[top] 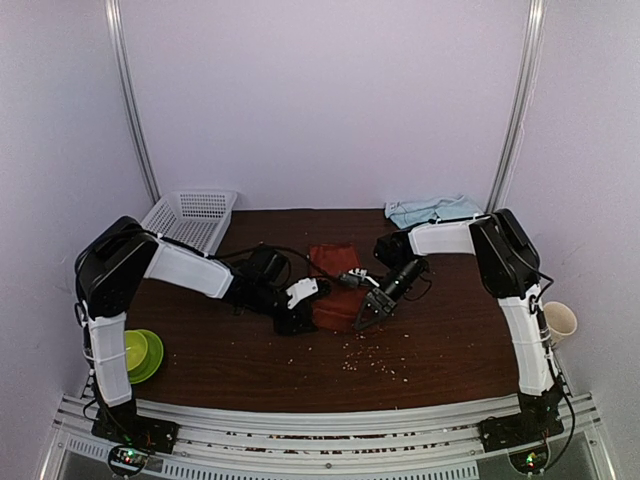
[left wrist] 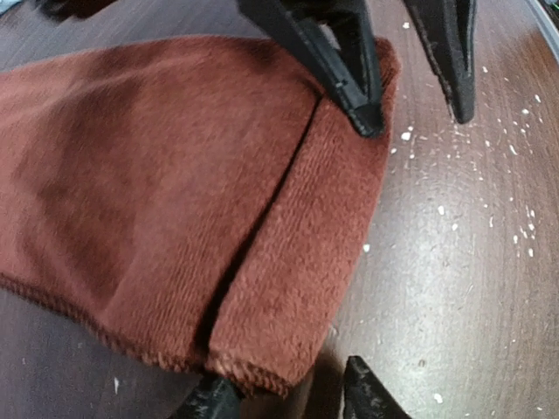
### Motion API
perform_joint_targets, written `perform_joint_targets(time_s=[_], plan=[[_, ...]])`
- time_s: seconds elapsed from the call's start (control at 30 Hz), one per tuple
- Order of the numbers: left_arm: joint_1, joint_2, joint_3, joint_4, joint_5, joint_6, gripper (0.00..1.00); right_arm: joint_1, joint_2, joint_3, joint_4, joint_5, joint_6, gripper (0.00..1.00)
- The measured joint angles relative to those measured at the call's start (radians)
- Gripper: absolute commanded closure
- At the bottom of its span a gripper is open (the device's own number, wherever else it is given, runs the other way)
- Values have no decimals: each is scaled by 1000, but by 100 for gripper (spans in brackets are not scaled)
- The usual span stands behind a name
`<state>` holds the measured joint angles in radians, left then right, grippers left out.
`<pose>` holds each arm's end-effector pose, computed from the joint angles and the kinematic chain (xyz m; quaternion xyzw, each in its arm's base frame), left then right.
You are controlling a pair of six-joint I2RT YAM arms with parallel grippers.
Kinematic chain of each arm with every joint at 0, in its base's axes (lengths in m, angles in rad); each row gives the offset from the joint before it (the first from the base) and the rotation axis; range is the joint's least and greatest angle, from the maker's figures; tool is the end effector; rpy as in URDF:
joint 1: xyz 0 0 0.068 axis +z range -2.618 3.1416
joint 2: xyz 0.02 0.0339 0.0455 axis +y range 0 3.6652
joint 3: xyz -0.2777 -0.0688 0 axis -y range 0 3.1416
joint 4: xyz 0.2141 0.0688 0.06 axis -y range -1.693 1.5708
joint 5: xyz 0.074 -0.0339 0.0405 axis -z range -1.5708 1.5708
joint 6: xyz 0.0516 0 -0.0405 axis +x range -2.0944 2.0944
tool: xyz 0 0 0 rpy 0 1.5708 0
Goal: Roll the towels
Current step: Roll the towel at the center of the board.
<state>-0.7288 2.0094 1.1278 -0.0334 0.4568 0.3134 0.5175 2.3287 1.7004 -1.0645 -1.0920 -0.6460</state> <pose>0.2786 -0.2792 0.1425 0.5223 0.7634 -0.2744 0.2627 0.3315 0.2414 0.1408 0.4423 -0.7301 -0.5206 0.0187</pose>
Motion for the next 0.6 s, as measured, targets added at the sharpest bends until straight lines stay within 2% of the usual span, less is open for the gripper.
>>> perform_joint_targets(time_s=[0.03,0.23,0.43,0.6], plan=[[-2,-8,-8,3,-16,0,46,-2,2,5,-7,-6,-2,59],[-16,-135,-120,7,-189,13,34,-8,11,30,-59,-9,-21,58],[-129,-307,-221,83,-395,103,33,-10,15,60,-122,-9,-58,58],[-260,-317,-252,166,-507,223,35,-10,15,61,-125,-8,-56,58]])
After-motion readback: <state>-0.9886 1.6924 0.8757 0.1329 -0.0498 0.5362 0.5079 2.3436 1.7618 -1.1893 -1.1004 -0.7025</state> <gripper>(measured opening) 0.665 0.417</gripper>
